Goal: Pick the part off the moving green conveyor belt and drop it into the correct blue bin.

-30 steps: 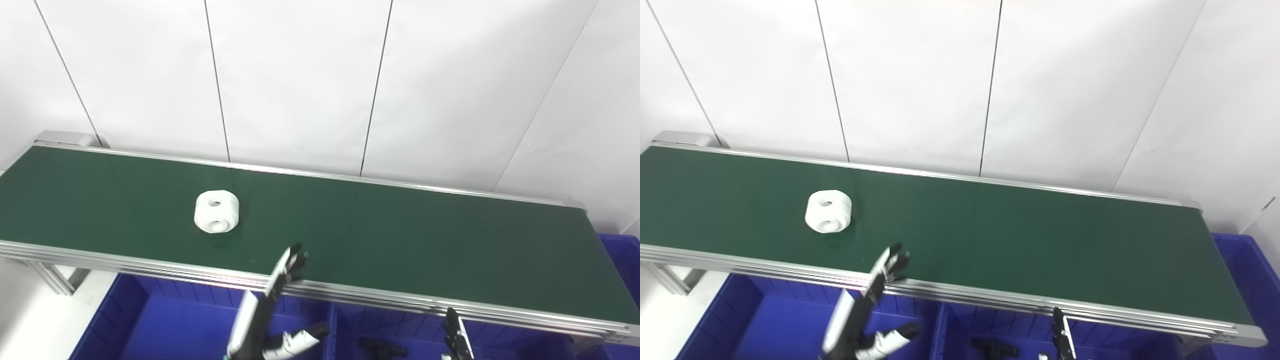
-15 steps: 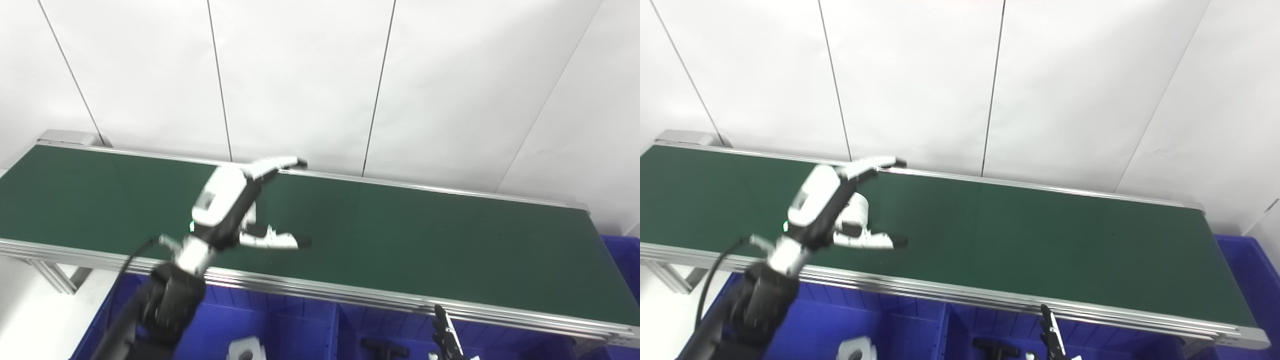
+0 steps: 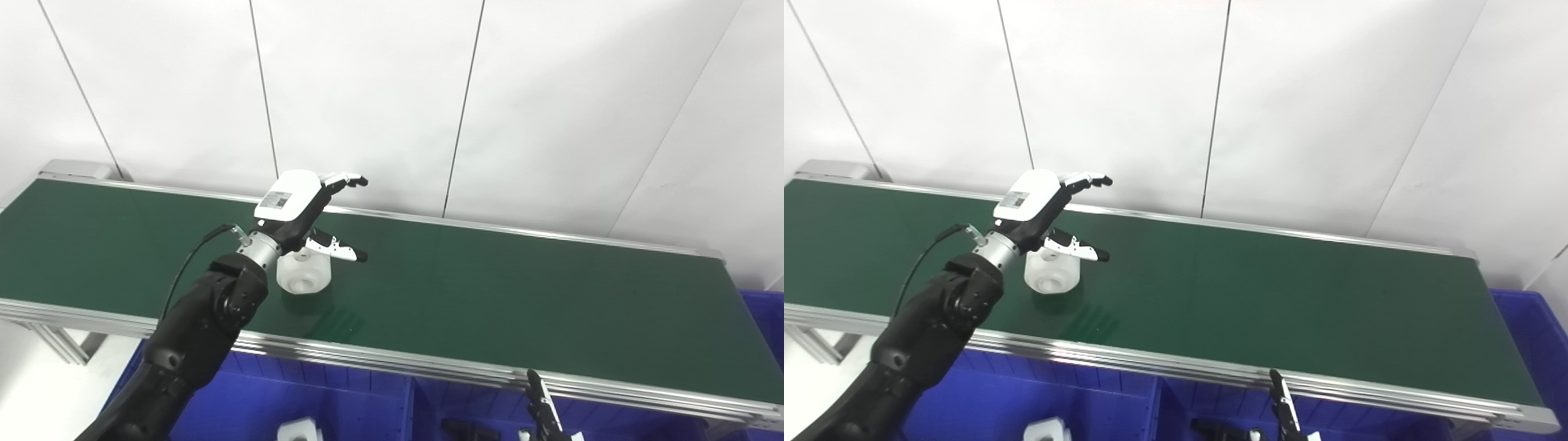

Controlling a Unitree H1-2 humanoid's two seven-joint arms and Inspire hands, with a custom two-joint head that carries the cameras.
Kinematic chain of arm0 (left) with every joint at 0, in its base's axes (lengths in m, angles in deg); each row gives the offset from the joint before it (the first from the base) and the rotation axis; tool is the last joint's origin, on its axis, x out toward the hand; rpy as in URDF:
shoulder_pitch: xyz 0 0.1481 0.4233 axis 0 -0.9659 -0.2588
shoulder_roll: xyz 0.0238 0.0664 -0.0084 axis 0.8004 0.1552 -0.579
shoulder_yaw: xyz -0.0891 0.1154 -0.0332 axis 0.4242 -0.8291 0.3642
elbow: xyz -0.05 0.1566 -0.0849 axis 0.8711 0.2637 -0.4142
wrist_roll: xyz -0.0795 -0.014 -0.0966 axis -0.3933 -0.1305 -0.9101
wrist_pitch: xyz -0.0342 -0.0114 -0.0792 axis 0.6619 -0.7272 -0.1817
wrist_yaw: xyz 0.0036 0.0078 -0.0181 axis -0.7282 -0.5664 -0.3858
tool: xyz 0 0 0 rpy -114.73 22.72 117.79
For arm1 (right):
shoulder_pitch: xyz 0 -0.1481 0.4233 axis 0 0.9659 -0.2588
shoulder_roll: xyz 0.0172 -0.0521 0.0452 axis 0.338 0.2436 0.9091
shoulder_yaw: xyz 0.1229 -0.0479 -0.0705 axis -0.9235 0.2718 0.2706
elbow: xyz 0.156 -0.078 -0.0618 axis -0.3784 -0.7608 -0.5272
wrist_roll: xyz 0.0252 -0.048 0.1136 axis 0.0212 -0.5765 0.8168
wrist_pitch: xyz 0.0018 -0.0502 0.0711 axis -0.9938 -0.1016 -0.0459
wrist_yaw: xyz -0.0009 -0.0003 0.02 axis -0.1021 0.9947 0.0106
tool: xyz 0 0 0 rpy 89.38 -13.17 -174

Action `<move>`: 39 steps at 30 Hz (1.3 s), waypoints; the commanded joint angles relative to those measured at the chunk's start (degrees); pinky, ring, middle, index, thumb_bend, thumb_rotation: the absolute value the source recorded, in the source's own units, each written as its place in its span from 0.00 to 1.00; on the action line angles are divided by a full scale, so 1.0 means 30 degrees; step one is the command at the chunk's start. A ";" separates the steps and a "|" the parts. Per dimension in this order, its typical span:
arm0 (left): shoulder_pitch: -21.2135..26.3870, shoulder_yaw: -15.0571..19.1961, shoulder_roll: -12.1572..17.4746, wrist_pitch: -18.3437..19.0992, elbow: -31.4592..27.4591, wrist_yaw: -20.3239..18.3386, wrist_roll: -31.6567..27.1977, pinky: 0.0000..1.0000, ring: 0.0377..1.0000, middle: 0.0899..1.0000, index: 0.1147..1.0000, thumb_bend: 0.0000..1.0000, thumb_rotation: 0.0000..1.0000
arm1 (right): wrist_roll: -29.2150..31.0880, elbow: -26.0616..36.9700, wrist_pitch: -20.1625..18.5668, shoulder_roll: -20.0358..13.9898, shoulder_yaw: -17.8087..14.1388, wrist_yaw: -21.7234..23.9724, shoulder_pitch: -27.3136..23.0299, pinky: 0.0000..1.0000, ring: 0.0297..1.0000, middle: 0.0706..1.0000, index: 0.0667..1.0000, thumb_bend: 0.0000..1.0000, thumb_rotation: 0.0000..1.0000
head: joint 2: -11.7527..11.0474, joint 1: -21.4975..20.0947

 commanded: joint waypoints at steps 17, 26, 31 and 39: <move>0.2641 -0.5033 -0.0022 0.4191 0.4762 -0.0035 0.4004 0.85 0.85 0.84 0.79 0.98 0.45 | -0.0030 0.1453 0.1012 0.0238 0.0113 -0.0042 0.0196 0.96 0.98 1.00 0.98 0.83 0.91 | 0.0368 -0.0461; 0.2863 -0.6351 0.0252 0.5095 0.4444 -0.0985 0.4639 0.83 0.85 0.83 0.78 0.99 0.52 | 0.0039 0.1768 0.0908 0.0277 0.0177 0.0065 0.0323 0.96 0.98 1.00 0.98 0.83 0.90 | 0.0423 -0.0472; 0.3043 -0.6557 0.0343 0.5363 0.4369 -0.0972 0.4832 0.84 0.86 0.84 0.79 0.99 0.49 | 0.0047 0.1679 0.1001 0.0217 0.0224 0.0111 0.0305 0.96 0.99 1.00 0.99 0.82 0.90 | 0.0409 -0.0454; 0.3509 -0.6789 0.0178 0.5639 0.5367 -0.0157 0.4991 0.62 0.66 0.67 0.64 0.89 0.29 | 0.0162 0.1608 0.1086 0.0204 0.0264 0.0169 0.0280 0.96 0.98 1.00 0.98 0.82 0.89 | 0.0432 -0.0449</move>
